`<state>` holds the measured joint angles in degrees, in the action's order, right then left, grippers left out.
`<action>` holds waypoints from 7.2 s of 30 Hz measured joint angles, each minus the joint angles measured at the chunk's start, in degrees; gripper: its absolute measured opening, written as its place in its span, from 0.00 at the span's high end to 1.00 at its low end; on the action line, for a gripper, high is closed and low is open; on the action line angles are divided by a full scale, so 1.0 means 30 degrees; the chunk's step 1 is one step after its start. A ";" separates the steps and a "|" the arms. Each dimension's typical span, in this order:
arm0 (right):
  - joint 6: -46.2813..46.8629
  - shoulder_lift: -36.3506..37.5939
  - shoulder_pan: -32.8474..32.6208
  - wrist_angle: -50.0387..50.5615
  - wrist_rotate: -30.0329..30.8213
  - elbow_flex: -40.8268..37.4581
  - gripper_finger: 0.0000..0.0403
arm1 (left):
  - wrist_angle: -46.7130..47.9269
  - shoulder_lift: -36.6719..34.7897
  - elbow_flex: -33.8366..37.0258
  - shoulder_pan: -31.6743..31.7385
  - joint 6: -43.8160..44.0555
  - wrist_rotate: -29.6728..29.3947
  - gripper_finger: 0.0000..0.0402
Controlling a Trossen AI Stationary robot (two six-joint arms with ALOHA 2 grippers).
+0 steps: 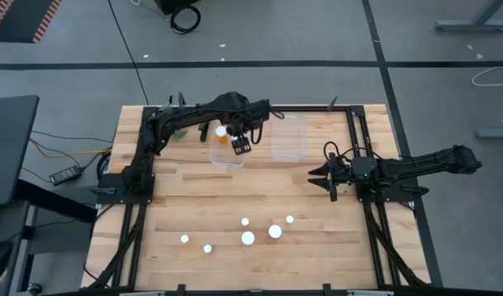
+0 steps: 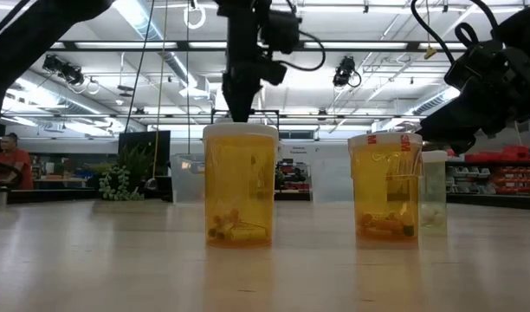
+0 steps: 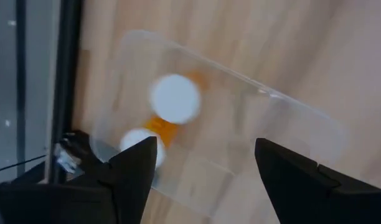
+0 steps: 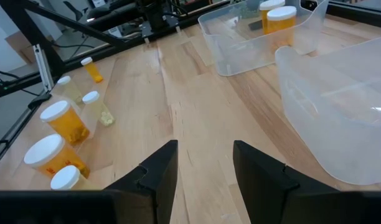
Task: Pick and place medicine bottles into bin by pill shape (circle, oval)
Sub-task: Put the big orange pill bottle in the left transparent bin
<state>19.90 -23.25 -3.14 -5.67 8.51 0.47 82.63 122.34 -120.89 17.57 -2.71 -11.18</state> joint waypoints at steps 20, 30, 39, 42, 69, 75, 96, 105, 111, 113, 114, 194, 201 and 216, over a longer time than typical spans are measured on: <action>0.0000 0.0001 0.0000 0.0000 0.0000 0.0000 0.60 | -0.0465 0.0000 -0.0399 -0.6492 0.2692 0.1479 0.35; 0.0007 0.0001 0.0000 -0.0007 0.0001 0.0000 0.60 | -0.6323 0.0153 0.0233 -0.7470 0.3114 0.1450 0.41; 0.0000 0.0001 0.0000 -0.0007 0.0001 0.0000 0.60 | -0.6882 0.0189 0.2219 -0.8003 0.3223 0.2424 0.42; 0.0000 0.0001 0.0000 -0.0006 0.0001 0.0000 0.60 | -0.7309 0.0168 0.2942 -0.8606 0.2474 0.2543 0.41; 0.0000 0.0000 0.0000 0.0000 -0.0003 0.0000 0.60 | -1.0977 0.0175 0.4959 -1.1631 0.2981 0.1801 0.33; 0.0000 -0.0006 0.0000 0.0000 0.0001 -0.0003 0.60 | -1.0978 0.0175 0.4106 -1.1638 0.3045 0.1800 0.33; 0.0000 -0.0006 0.0000 -0.0005 0.0000 -0.0007 0.60 | -0.5971 0.3955 -0.2811 -1.1736 0.4185 0.1291 0.33; 0.0000 -0.0006 0.0000 -0.0007 -0.0004 -0.0007 0.60 | -0.5292 0.4437 -0.2954 -1.1942 0.3535 0.1295 0.33; 0.0000 -0.0006 0.0000 -0.0004 0.0001 -0.0007 0.60 | -0.4835 0.4554 -0.2555 -1.2210 0.3170 0.1301 0.32; 0.0000 -0.0006 0.0000 -0.0007 -0.0001 -0.0007 0.60 | -0.5064 0.4580 -0.2589 -1.2288 0.3093 0.1300 0.31; 0.0000 -0.0006 0.0000 -0.0007 0.0001 -0.0007 0.60 | -0.5041 0.4607 -0.2592 -1.2330 0.3110 0.1312 0.30; 0.0000 -0.0006 0.0000 0.0000 0.0001 -0.0007 0.60 | -0.8508 0.5533 -0.2570 -1.2691 0.3176 0.0941 0.45; 0.0000 -0.0006 0.0000 0.0007 -0.0006 -0.0007 0.60 | -0.7361 0.5026 -0.2562 -1.2269 0.3297 0.0787 0.44; 0.0000 -0.0006 0.0000 0.0011 0.0001 -0.0007 0.60 | -0.5843 0.3848 -0.2570 -1.1333 0.2854 -0.0384 0.44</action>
<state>19.90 -23.27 -3.14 -5.64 8.51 0.45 65.10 133.89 -128.60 -16.43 5.85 -12.33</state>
